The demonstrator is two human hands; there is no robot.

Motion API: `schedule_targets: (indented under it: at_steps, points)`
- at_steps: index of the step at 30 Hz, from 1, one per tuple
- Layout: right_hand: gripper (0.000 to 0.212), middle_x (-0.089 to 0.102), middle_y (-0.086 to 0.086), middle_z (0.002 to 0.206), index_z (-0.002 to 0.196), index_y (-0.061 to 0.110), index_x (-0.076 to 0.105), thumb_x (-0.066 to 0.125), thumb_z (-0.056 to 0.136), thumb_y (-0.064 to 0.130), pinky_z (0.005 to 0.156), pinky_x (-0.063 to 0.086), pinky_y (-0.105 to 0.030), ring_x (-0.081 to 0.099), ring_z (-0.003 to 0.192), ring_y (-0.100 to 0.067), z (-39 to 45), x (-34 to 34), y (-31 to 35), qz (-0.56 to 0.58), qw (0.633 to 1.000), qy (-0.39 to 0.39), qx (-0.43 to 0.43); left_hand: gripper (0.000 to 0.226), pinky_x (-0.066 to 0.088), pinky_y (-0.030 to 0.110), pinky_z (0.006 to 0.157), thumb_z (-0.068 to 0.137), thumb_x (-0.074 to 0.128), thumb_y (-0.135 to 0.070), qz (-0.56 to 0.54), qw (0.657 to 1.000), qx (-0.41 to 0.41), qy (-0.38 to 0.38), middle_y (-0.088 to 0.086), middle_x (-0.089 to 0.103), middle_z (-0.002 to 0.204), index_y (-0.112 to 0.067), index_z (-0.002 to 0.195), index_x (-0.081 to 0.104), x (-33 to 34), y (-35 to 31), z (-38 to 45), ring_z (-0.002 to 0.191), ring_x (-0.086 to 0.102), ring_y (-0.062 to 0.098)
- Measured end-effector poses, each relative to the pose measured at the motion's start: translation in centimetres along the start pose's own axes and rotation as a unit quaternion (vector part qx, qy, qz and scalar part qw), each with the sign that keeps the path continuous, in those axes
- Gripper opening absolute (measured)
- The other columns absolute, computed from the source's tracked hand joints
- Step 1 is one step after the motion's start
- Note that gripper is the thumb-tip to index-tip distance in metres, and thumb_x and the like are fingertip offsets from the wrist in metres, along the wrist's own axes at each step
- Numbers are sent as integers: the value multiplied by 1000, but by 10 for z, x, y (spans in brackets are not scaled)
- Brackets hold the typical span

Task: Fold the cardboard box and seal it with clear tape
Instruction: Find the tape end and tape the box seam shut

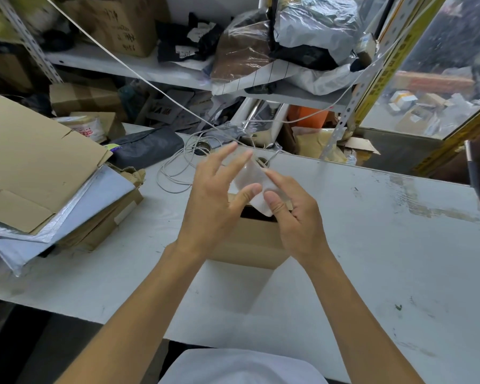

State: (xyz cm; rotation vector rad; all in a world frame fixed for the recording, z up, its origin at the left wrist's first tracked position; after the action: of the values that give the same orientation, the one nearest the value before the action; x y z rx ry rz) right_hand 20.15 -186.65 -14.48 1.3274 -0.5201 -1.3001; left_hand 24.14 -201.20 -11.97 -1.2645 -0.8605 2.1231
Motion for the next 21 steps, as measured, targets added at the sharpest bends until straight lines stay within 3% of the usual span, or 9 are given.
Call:
schedule_targets:
  at_steps: [4,8,10,12,14,17,21]
  points:
    - [37,61,10,120,137,19,54,50,100,25,96,41,-14,55,116,0,1,0,8,14,1000,10,-2,51,47,28,106,89,71,-38,-52,998,5,-35,-2,58,141,-17,135,62,-6,-2,-5,132,51,2]
    - [51,57,14,121,132,18,54,73,84,19,99,42,-21,53,118,-11,1,-2,26,-57,996,38,-50,45,41,15,106,90,71,-30,-29,993,-28,-115,6,62,136,-11,131,64,-12,-12,-22,129,54,8]
    - [55,52,24,117,127,18,55,79,77,18,98,42,-24,52,115,-15,-1,-6,34,-106,990,38,-82,41,46,19,104,89,73,-25,-19,989,-41,-144,5,67,128,-9,126,67,-17,-12,-28,122,61,12]
    - [52,51,27,114,122,18,58,80,75,20,95,42,-25,51,113,-16,-3,-8,38,-138,984,37,-106,37,53,25,96,85,78,-21,-66,984,-81,-147,-2,71,121,-14,121,70,-20,-7,-32,112,66,10]
    - [50,49,32,113,120,18,59,81,74,21,93,40,-17,50,112,-14,-7,-8,36,-129,985,35,-112,37,55,23,89,81,81,-16,-133,973,-129,-137,-8,71,114,-22,116,71,-20,-2,-34,102,68,6]
    - [49,46,42,114,119,18,60,81,74,21,90,38,-11,52,111,-12,-12,-10,33,-96,990,19,-106,40,54,23,87,78,83,-13,-165,968,-144,-120,-8,71,108,-24,114,70,-19,-4,-35,100,67,8]
    - [49,48,41,114,117,19,61,81,73,21,92,38,-13,55,113,-15,-16,-11,32,-86,991,7,-103,46,55,25,89,77,84,-11,-192,961,-165,-114,-5,70,104,-21,119,69,-17,-1,-37,100,66,9]
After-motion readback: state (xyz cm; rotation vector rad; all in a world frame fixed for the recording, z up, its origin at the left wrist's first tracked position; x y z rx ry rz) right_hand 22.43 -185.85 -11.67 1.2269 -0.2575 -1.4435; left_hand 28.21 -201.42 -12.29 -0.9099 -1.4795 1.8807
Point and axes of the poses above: each hand's wrist, its own z-axis towards the middle knuckle, its own x-axis out of the palm, y = z × x, the point moved 8 cm from there along z, towards the middle knuckle
